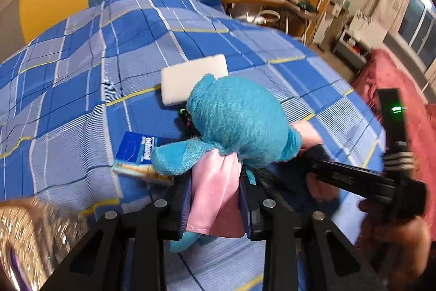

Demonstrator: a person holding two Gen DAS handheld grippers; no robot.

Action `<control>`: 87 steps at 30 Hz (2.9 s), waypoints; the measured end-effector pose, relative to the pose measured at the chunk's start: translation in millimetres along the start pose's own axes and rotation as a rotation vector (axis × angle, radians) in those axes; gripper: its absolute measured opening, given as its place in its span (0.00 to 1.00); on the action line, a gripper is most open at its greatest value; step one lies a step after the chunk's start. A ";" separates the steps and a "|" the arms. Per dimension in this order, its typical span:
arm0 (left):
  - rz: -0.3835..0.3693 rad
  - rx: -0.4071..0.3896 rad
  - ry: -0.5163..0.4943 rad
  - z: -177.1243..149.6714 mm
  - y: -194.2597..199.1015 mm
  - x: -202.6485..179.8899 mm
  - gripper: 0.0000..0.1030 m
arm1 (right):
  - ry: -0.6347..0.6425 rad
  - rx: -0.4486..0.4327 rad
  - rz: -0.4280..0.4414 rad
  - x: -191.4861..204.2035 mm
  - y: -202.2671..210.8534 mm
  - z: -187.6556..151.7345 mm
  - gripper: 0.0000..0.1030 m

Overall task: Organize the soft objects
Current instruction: 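Grasp the blue plush in a pink dress with the left gripper while the right holds the towel, then carry the blue plush into the gold tray and open the left gripper, then carry the pink towel into the gold tray and open the right gripper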

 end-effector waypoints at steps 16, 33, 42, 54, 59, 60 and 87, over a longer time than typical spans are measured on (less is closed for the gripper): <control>-0.104 -0.182 0.110 -29.6 134.6 29.8 0.29 | 0.056 -0.028 -0.043 1.1 -0.5 1.4 0.42; 0.015 -0.355 0.323 -79.8 257.9 179.8 0.29 | 0.016 -0.131 -0.004 -5.4 24.4 8.6 0.38; 0.146 -0.236 0.512 -142.1 226.8 288.9 0.30 | -0.007 -0.264 0.047 -0.9 53.2 20.1 0.38; 0.234 0.013 0.611 -213.3 148.9 364.9 0.30 | -0.021 -0.326 0.123 7.4 64.7 24.8 0.38; 0.255 0.030 0.634 -215.5 138.3 378.5 0.41 | 0.015 -0.345 0.128 15.0 67.8 22.8 0.38; 0.267 0.031 0.635 -215.3 137.9 380.4 0.44 | 0.021 -0.350 0.132 16.6 68.8 22.6 0.38; 0.320 -0.161 0.703 -242.0 190.5 383.6 0.48 | 0.417 -0.462 0.373 217.4 196.3 -84.1 0.38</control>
Point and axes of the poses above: each gripper's, at about its wrist camera, not at the fingertips, and y roughly against the way its jaws point, x to its left, z to its top, the point moved 7 cm from there along -y, roughly the way its jaws point, and after that the axes turned 6 degrees about -y, right-handed, at the moved point
